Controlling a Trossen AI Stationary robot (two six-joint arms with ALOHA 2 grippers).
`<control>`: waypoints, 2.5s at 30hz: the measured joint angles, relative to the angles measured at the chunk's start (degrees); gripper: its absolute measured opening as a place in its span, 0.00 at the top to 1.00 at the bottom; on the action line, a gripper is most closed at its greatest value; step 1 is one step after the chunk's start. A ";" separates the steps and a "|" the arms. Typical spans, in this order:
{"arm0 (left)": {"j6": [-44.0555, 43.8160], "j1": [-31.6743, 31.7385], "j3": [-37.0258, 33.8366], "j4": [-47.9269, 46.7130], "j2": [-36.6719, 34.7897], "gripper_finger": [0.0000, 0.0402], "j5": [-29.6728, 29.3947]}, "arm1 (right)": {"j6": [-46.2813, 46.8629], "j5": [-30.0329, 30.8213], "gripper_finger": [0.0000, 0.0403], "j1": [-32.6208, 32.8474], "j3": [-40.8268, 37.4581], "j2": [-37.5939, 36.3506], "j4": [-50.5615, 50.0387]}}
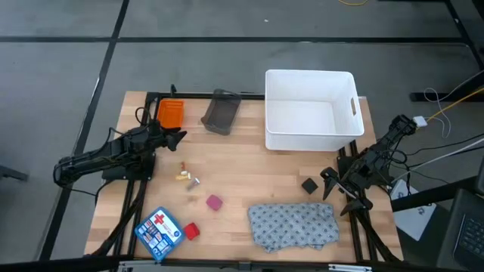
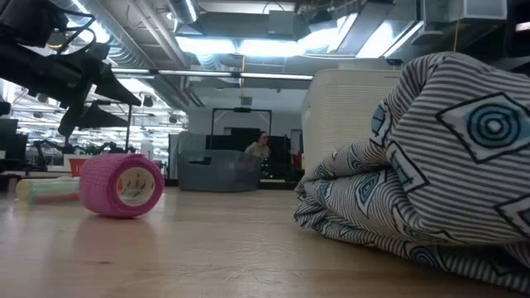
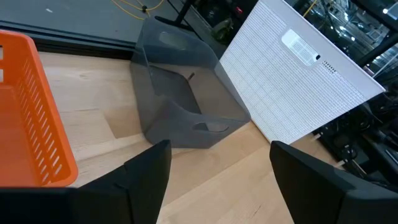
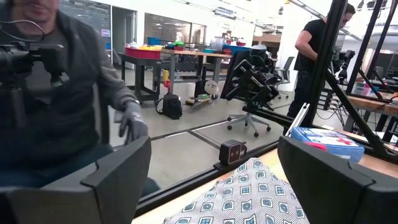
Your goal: Pick & place medical supplies in basket/bin
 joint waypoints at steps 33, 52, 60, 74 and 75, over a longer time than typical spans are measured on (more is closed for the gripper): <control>0.00 0.00 0.00 0.04 -0.01 0.33 -0.01 | -24.54 14.75 0.12 0.00 0.01 0.00 3.50; 15.24 0.10 -0.21 19.42 0.01 0.33 -2.38 | -17.84 33.93 0.12 -3.27 0.03 0.00 21.77; 16.55 0.10 -0.18 19.97 0.01 0.33 -3.18 | -19.96 28.52 0.12 -4.93 0.01 0.00 25.38; 17.91 0.10 -0.07 19.69 0.01 0.33 -9.50 | -15.81 40.17 0.12 -4.92 0.01 0.00 25.17; 17.98 0.10 -0.07 19.54 0.01 0.33 -10.77 | -16.68 40.64 0.13 -4.93 0.01 0.00 25.60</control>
